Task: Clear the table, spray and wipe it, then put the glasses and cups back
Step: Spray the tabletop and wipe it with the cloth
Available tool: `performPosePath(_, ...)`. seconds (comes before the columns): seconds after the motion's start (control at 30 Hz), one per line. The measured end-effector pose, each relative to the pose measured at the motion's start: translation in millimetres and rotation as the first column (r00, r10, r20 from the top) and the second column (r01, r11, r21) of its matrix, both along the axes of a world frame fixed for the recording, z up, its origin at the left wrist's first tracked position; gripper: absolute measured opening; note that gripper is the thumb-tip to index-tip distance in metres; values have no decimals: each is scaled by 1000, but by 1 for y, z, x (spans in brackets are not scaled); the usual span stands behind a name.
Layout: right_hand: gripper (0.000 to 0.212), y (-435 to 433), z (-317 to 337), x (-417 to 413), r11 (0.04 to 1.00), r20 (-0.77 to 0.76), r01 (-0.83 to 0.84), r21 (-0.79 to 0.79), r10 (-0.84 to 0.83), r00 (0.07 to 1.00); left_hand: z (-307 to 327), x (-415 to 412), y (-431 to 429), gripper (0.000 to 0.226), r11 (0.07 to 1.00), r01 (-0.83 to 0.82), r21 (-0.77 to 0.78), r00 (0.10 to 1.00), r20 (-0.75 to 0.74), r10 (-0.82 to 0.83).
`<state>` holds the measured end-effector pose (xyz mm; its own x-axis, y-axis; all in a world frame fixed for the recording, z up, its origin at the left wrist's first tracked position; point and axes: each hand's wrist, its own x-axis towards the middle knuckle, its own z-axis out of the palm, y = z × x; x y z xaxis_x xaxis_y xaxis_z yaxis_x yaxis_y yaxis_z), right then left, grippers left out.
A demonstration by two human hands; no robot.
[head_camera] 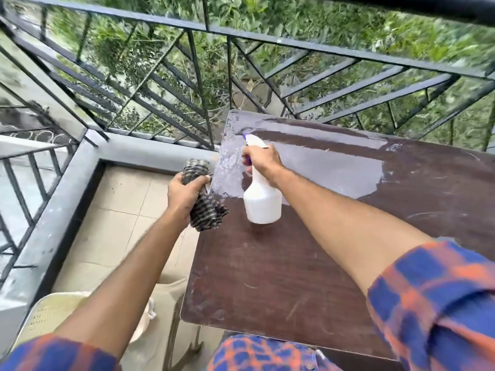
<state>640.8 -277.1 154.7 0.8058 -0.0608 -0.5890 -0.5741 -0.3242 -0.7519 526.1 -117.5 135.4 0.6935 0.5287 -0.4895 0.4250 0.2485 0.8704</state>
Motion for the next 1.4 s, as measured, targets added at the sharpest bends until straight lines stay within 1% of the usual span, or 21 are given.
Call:
performPosePath(0.03,31,1,-2,1,999,4,20,33,-20,1000,-1,1,0,28,1000,8,-1,1000,-2,-8)
performPosePath(0.07,31,2,-2,2,999,20,42,26,-42,999,-3,3,1,28,1000,17,-3,1000,-3,-17)
performPosePath(0.13,30,0,2,4,989,113,85,-119,-72,991,-4,5,1,27,999,35,-8,999,-10,-35)
performPosePath(0.17,33,-3,0,7,977,139,94,-193,-68,988,-5,6,0,25,999,40,-9,999,-15,-40)
performPosePath(0.2,36,-8,1,8,970,140,93,-223,-63,988,-4,6,-1,24,999,42,-10,999,-17,-42)
performPosePath(0.33,55,-30,-11,18,980,118,60,-190,-38,992,-2,8,-7,27,998,59,-29,998,-18,-59)
performPosePath(0.4,46,-37,-16,16,982,128,49,-181,-26,991,-2,10,-8,27,995,82,-58,996,-16,-83)
performPosePath(0.5,28,-38,5,0,961,159,79,-263,-37,987,0,10,-12,22,993,108,-53,994,-17,-109)
performPosePath(0.6,28,-44,8,-6,951,178,91,-294,-39,983,1,11,-15,21,991,122,-58,992,-16,-123)
performPosePath(0.63,30,-47,6,-6,954,163,84,-287,-38,986,1,12,-16,21,990,132,-56,991,-14,-133)
performPosePath(0.7,53,-61,-14,0,965,130,66,-253,-34,991,1,12,-20,23,988,149,-49,989,-15,-150)
performPosePath(0.73,58,-70,-22,2,966,126,82,-244,-52,991,1,12,-24,24,986,156,-50,988,-12,-157)
performPosePath(0.77,58,-78,-26,1,962,122,106,-252,-77,990,2,12,-28,25,985,163,-53,986,-10,-164)
performPosePath(0.9,41,-108,2,-19,897,180,301,-324,-254,950,2,11,-41,21,979,202,-36,979,-6,-202)
performPosePath(0.97,45,-132,-3,-19,866,197,390,-312,-343,919,2,11,-46,22,975,219,-35,976,-7,-219)
performPosePath(1.03,50,-152,-8,-21,851,193,432,-299,-390,901,2,10,-52,24,971,238,-21,971,-13,-239)
performPosePath(1.1,45,-164,-7,-27,834,189,455,-313,-415,890,2,10,-57,24,967,255,-23,967,-13,-256)
performPosePath(1.2,43,-168,-3,-36,839,200,440,-320,-395,897,4,8,-61,28,962,274,-3,961,-15,-275)
performPosePath(1.27,56,-168,-14,-37,873,168,395,-288,-360,918,6,4,-62,31,958,287,17,958,-17,-286)
performPosePath(1.33,70,-166,-38,-35,899,141,349,-266,-321,936,7,-1,-61,28,957,289,31,957,-14,-289)
performPosePath(1.4,67,-145,-29,-45,929,112,262,-263,-240,964,9,-6,-57,23,956,290,35,957,-5,-290)
